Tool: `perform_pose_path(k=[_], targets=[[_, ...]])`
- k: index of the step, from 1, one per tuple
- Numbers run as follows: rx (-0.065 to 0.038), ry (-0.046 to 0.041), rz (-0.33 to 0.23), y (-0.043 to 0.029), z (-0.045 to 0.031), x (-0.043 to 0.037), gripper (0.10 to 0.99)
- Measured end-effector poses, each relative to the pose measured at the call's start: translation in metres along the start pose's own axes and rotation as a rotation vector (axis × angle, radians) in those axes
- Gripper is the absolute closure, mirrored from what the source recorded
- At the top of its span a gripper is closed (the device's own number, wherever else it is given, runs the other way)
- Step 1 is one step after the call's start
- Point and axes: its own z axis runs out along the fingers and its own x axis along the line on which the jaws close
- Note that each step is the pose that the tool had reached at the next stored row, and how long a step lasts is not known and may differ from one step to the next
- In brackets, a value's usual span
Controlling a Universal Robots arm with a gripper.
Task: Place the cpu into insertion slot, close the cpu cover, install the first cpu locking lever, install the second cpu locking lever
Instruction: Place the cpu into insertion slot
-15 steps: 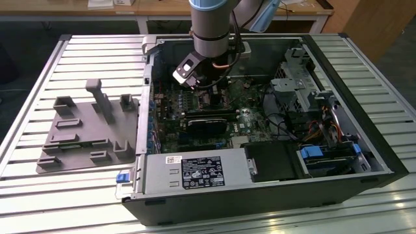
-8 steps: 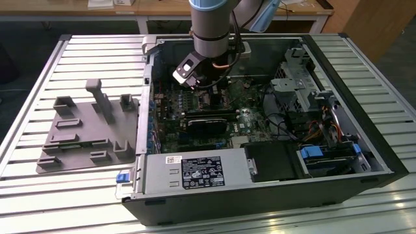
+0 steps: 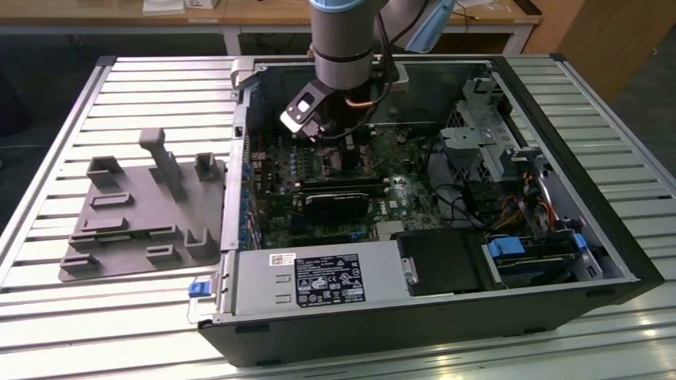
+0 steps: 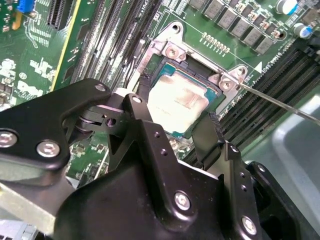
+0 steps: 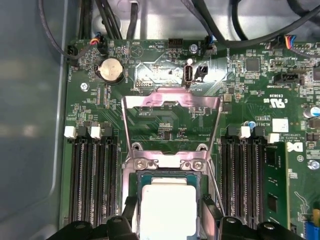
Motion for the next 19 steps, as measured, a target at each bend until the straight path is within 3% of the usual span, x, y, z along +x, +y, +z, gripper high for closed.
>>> perform_pose_path(k=[5,12,13,14,18,19], targets=[[0.0,-0.0001,0.0,0.0007,-0.0076,0.0002,0.475],[0.0,0.0,0.0,0.0007,-0.0079,0.0002,0.49],[0.0,-0.0001,0.0,0.0007,-0.0079,0.0002,0.553],[0.0,-0.0001,0.0,0.0007,-0.008,0.0002,0.553],[0.0,-0.0001,0.0,0.0007,-0.0081,0.0002,0.792],[0.0,-0.0001,0.0,0.0007,-0.0081,0.0002,0.792]])
